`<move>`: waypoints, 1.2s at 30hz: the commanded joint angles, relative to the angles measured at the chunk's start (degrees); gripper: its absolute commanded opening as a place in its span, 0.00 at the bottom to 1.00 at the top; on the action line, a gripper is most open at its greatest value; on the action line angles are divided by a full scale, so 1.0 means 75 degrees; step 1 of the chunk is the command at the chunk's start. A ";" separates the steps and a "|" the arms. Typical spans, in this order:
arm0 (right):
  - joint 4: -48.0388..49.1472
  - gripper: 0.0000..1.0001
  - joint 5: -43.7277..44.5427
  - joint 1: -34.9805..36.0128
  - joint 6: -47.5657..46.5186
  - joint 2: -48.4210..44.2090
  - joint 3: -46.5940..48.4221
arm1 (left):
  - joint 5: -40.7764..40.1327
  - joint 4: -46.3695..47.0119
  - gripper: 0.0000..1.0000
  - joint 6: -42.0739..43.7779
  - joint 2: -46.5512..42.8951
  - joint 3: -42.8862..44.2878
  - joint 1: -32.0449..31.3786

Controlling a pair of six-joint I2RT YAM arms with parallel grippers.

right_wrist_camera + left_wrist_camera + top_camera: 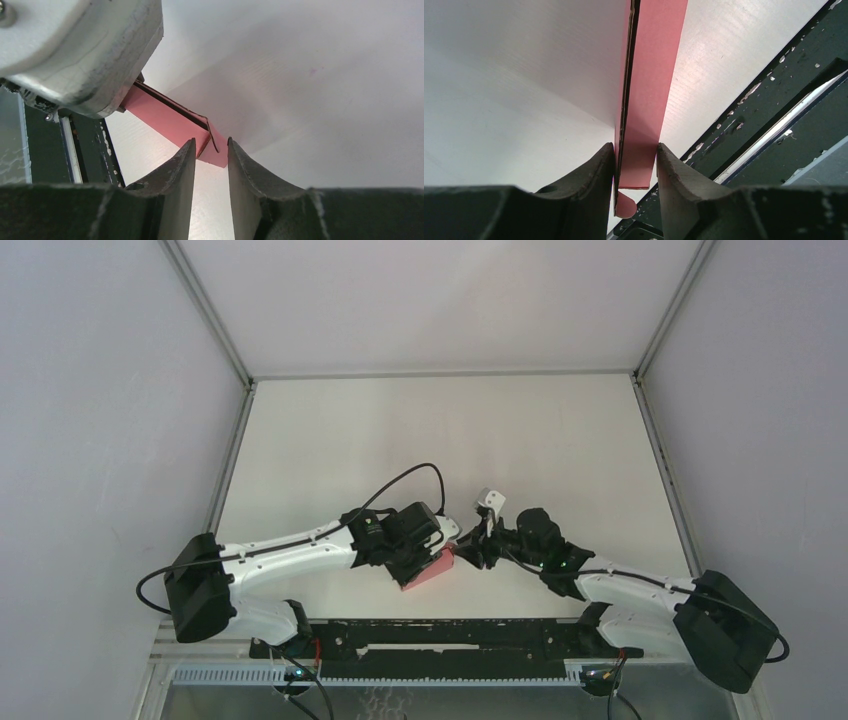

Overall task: Fold the paper box
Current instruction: Close the paper box at the center of the board.

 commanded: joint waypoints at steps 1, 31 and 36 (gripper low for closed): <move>0.0540 0.37 -0.0190 -0.0077 0.0008 0.0078 0.0344 | 0.0124 0.0040 0.41 0.0125 0.0040 0.0482 -0.0034; 0.0831 0.26 -0.0670 -0.0324 0.0124 0.0424 0.0473 | 0.0159 0.0068 0.41 0.0132 0.0102 0.0503 -0.0025; 0.0876 0.21 -0.0730 -0.0336 0.0146 0.0492 0.0509 | 0.0159 0.0068 0.41 0.0132 0.0106 0.0517 -0.0025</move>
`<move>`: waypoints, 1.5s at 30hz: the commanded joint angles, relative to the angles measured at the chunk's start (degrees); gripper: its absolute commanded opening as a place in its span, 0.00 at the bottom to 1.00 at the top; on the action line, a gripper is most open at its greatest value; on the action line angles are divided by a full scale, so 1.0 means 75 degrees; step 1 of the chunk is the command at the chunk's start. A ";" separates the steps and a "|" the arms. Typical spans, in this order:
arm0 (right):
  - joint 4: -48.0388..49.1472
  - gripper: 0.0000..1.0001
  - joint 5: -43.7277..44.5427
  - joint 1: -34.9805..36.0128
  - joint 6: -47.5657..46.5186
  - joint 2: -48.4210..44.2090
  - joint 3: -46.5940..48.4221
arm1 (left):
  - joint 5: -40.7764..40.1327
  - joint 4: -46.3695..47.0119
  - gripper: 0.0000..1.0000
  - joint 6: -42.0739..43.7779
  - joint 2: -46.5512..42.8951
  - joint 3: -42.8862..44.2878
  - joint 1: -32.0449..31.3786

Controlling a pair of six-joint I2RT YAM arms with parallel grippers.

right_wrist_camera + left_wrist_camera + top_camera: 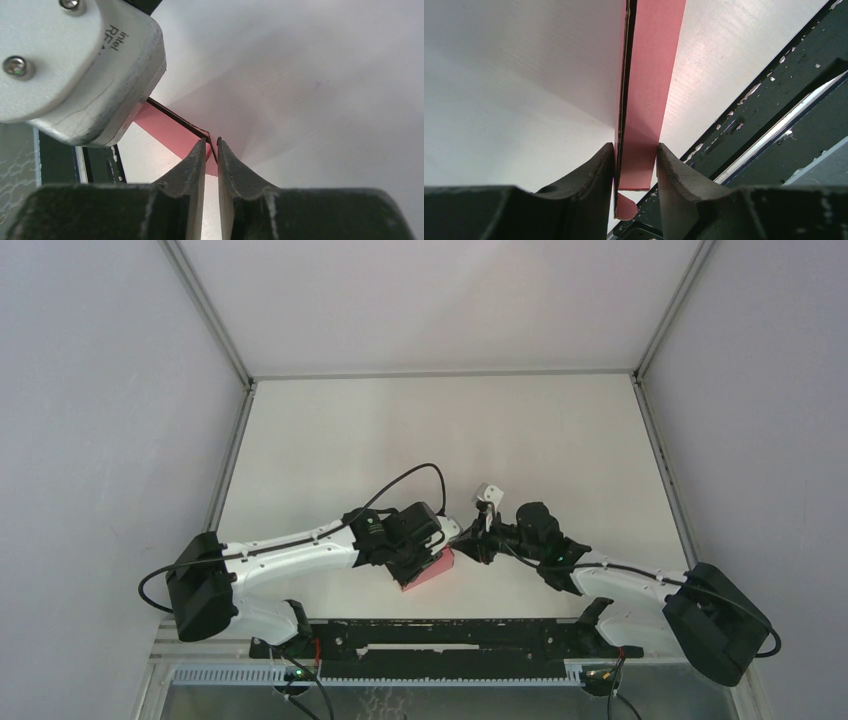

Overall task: Fold the paper box
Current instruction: Close the paper box at the center of the board.

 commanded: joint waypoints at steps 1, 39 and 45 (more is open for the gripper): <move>0.0455 0.21 -0.0149 -0.0044 0.0061 0.0059 0.0341 | 0.0109 0.0063 0.41 0.0129 0.0024 0.0494 -0.0025; -0.0305 0.00 0.0524 0.0390 0.0107 -0.0251 0.0584 | 0.0074 0.0003 0.41 0.0071 0.0063 0.0537 -0.0022; -0.0451 0.00 0.0958 0.0636 0.0163 -0.0309 0.0593 | 0.0056 0.0006 0.41 0.0047 0.0049 0.0559 -0.0025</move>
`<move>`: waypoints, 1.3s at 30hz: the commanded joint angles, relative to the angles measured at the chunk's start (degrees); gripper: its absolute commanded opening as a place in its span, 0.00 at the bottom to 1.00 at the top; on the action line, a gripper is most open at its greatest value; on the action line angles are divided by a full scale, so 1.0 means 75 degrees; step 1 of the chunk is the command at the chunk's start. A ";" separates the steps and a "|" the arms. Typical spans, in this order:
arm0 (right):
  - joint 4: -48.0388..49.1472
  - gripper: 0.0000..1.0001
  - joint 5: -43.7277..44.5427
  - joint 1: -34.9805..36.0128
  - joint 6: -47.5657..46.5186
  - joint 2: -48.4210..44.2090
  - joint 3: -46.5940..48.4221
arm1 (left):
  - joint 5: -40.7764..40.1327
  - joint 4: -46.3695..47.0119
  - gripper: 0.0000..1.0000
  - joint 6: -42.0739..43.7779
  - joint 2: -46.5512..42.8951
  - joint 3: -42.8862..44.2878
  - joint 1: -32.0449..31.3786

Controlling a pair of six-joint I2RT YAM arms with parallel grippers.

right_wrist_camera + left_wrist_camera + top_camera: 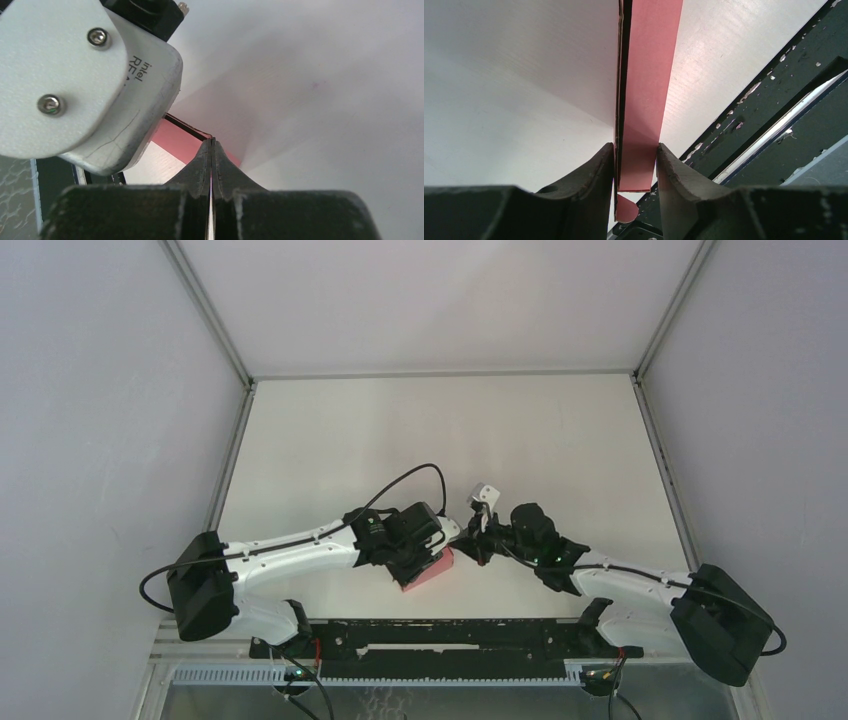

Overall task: Fold the paper box
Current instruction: Close the paper box at the center of the board.

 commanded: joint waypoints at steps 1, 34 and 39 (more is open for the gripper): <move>0.0014 0.00 0.0413 0.0200 0.0130 -0.0213 0.0312 | 0.0037 0.0040 0.41 0.0047 0.0003 0.0537 -0.0025; -0.0193 0.00 0.2679 0.1412 0.1474 -0.0167 0.0388 | -0.0081 0.0073 0.41 -0.0066 0.0079 0.0739 -0.0025; -0.0357 0.00 0.3223 0.1578 0.1552 -0.0195 0.0481 | -0.0090 0.0102 0.40 -0.0113 0.0078 0.0700 -0.0025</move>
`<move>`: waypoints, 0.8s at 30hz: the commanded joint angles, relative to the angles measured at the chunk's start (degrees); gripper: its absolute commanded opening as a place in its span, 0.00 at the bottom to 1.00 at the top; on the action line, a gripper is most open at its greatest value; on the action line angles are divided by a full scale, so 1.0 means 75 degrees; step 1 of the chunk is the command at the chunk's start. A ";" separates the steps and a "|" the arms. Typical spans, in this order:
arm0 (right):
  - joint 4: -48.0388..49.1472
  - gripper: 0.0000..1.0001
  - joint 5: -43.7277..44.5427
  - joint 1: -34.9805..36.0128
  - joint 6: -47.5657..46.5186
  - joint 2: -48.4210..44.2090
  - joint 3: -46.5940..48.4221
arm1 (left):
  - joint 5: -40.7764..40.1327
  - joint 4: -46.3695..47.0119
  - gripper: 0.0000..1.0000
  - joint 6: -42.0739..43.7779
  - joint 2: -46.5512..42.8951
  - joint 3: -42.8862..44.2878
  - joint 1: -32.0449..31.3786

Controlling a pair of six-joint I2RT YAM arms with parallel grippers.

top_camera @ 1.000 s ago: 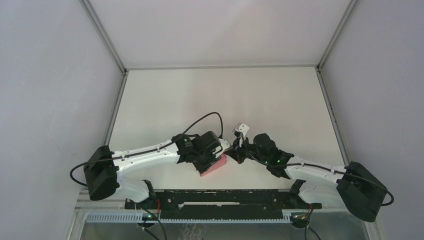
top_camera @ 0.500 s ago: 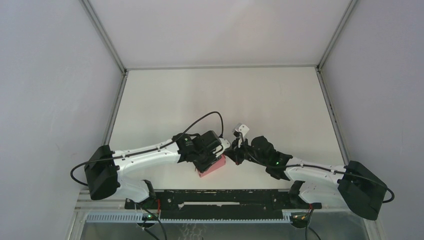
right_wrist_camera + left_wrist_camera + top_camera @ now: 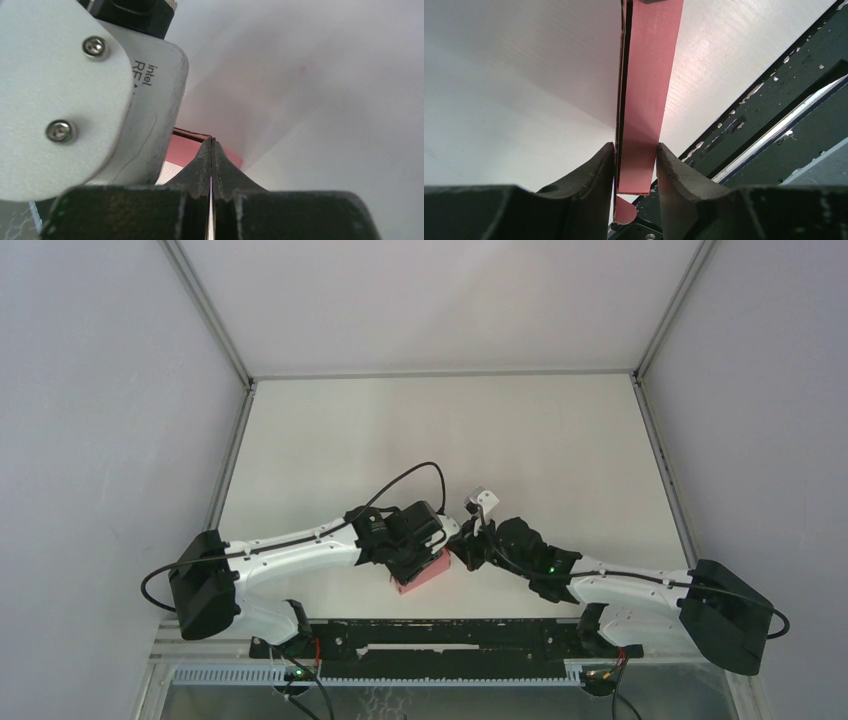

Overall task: Fold the paper box
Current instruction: Close the paper box at the center of the board.

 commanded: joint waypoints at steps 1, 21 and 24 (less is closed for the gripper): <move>-0.0041 0.00 0.0541 0.0227 0.0298 -0.0171 0.0372 | -0.0037 0.0311 0.40 0.0023 -0.0004 0.0556 -0.0028; -0.0203 0.00 0.1953 0.0903 0.0807 -0.0221 0.0371 | -0.0161 0.0409 0.40 -0.0141 -0.0036 0.0608 -0.0031; -0.0216 0.00 0.2112 0.0992 0.0823 -0.0178 0.0363 | -0.0241 0.0426 0.40 -0.0162 -0.0037 0.0621 -0.0031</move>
